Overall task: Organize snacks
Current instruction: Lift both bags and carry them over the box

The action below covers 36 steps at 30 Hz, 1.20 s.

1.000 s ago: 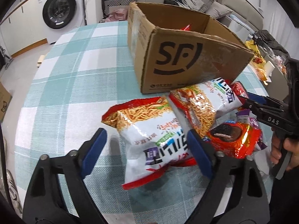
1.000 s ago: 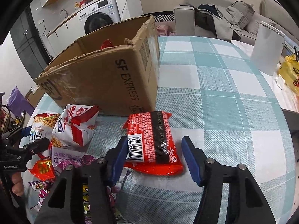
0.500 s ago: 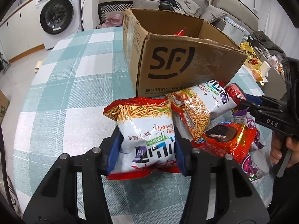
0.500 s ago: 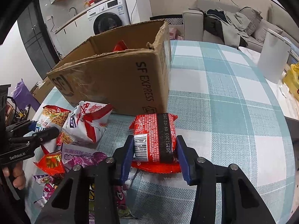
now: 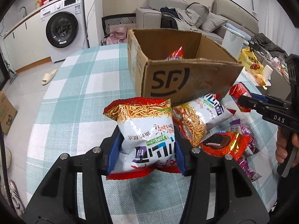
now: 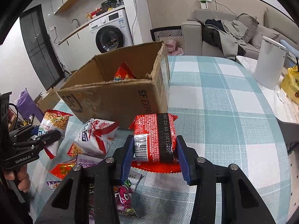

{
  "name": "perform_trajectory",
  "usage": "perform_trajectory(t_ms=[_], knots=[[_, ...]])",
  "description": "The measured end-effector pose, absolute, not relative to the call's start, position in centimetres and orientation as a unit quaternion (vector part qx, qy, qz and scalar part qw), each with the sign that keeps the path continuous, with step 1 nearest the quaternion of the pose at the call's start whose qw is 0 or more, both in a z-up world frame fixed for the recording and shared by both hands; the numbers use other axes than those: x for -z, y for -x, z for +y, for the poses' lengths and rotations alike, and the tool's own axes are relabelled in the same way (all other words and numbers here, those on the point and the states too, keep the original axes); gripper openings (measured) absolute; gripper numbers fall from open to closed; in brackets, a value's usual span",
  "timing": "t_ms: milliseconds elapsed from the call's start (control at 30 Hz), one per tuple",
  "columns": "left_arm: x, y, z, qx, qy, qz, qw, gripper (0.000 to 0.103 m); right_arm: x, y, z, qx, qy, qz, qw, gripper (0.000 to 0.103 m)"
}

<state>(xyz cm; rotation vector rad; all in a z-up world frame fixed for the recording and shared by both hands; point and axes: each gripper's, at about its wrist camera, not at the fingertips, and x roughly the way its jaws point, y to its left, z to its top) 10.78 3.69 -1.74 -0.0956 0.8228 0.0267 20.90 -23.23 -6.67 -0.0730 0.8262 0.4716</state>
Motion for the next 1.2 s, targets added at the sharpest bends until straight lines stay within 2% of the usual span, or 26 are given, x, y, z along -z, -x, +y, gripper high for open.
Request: perform_trajectory(t_ms=[1200], knots=[[-4.6, -7.6, 4.1, -0.006, 0.074, 0.313, 0.947, 0.047, 1.2, -18.4, -25.0, -0.228, -0.011, 0.318, 0.92, 0.044]])
